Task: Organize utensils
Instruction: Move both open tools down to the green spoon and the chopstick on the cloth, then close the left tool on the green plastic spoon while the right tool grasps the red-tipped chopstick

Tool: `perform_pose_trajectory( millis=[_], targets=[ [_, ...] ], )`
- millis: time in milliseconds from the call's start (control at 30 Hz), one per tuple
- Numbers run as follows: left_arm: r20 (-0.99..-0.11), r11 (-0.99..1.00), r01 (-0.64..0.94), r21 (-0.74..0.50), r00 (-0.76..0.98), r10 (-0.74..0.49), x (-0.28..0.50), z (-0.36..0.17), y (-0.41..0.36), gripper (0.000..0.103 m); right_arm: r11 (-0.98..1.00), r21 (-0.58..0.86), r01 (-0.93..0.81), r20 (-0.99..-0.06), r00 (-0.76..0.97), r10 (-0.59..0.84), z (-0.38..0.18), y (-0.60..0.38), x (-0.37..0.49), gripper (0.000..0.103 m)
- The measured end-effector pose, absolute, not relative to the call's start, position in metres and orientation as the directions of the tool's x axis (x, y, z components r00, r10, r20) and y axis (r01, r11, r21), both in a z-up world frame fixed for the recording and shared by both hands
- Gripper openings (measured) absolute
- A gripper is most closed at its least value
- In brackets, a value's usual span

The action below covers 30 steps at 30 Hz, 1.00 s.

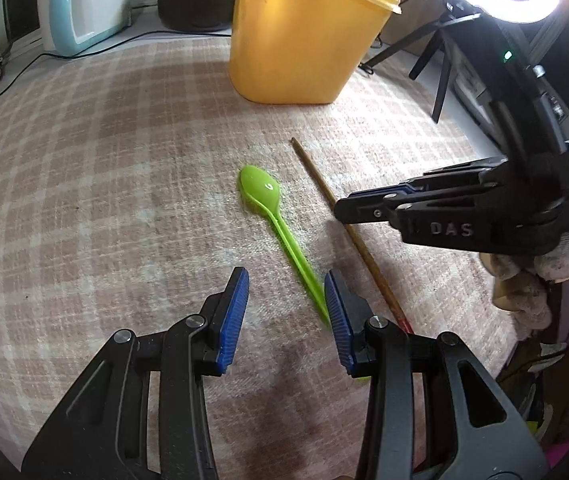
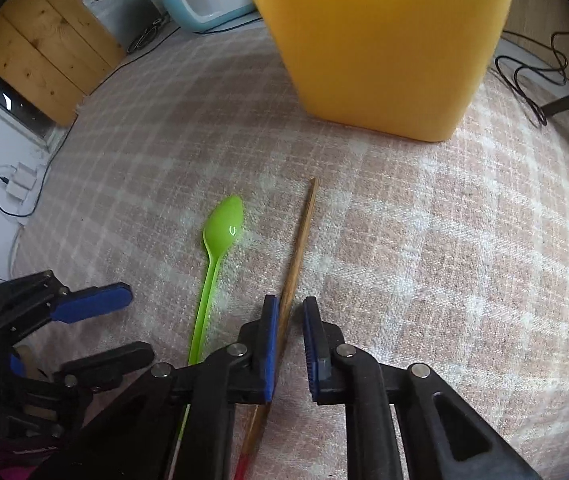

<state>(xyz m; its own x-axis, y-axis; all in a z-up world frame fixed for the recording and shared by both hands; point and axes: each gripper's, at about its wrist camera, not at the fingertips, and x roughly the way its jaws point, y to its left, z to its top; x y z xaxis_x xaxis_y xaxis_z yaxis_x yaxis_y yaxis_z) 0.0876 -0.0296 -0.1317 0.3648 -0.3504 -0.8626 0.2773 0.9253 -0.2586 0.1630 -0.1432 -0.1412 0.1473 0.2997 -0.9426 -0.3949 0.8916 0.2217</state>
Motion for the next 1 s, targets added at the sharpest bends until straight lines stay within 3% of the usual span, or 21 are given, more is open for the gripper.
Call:
perform_pose_trajectory(
  millis=[300, 433, 533, 600, 700, 933, 1000],
  targets=[
    [-0.936, 0.962, 0.228, -0.152, 0.28, -0.214, 0.112, -0.149, -0.062, 0.04, 0.879, 0.209, -0.428, -0.948, 0.133, 0.29, -0.14, -0.167, 0.163, 0.002],
    [-0.948, 0.972, 0.218, -0.084, 0.282, -0.145, 0.117, -0.151, -0.072, 0.039, 0.873, 0.287, -0.396, -0.923, 0.13, 0.362, -0.135, -0.182, 0.165, 0.003],
    [-0.945, 0.972, 0.235, -0.017, 0.313, -0.092, 0.119, -0.153, -0.079, 0.024, 0.854, 0.341, -0.392, -0.905, 0.108, 0.411, -0.132, -0.188, 0.168, 0.009],
    [-0.945, 0.971, 0.238, -0.021, 0.312, -0.097, 0.121, -0.154, -0.079, 0.01, 0.842, 0.367, -0.397, -0.894, 0.099, 0.436, -0.129, -0.19, 0.171, 0.027],
    [-0.945, 0.973, 0.225, -0.053, 0.302, -0.121, 0.125, -0.155, -0.072, 0.005, 0.836, 0.373, -0.402, -0.892, 0.093, 0.442, -0.128, -0.188, 0.175, 0.027],
    [-0.934, 0.965, 0.213, -0.153, 0.287, -0.212, 0.127, -0.153, -0.045, 0.004, 0.852, 0.344, -0.396, -0.918, 0.049, 0.393, -0.142, -0.162, 0.184, 0.023],
    [-0.927, 0.962, 0.203, -0.185, 0.29, -0.239, 0.126, -0.151, -0.038, 0.004, 0.865, 0.31, -0.395, -0.932, 0.053, 0.358, -0.142, -0.155, 0.187, 0.013]
  ],
)
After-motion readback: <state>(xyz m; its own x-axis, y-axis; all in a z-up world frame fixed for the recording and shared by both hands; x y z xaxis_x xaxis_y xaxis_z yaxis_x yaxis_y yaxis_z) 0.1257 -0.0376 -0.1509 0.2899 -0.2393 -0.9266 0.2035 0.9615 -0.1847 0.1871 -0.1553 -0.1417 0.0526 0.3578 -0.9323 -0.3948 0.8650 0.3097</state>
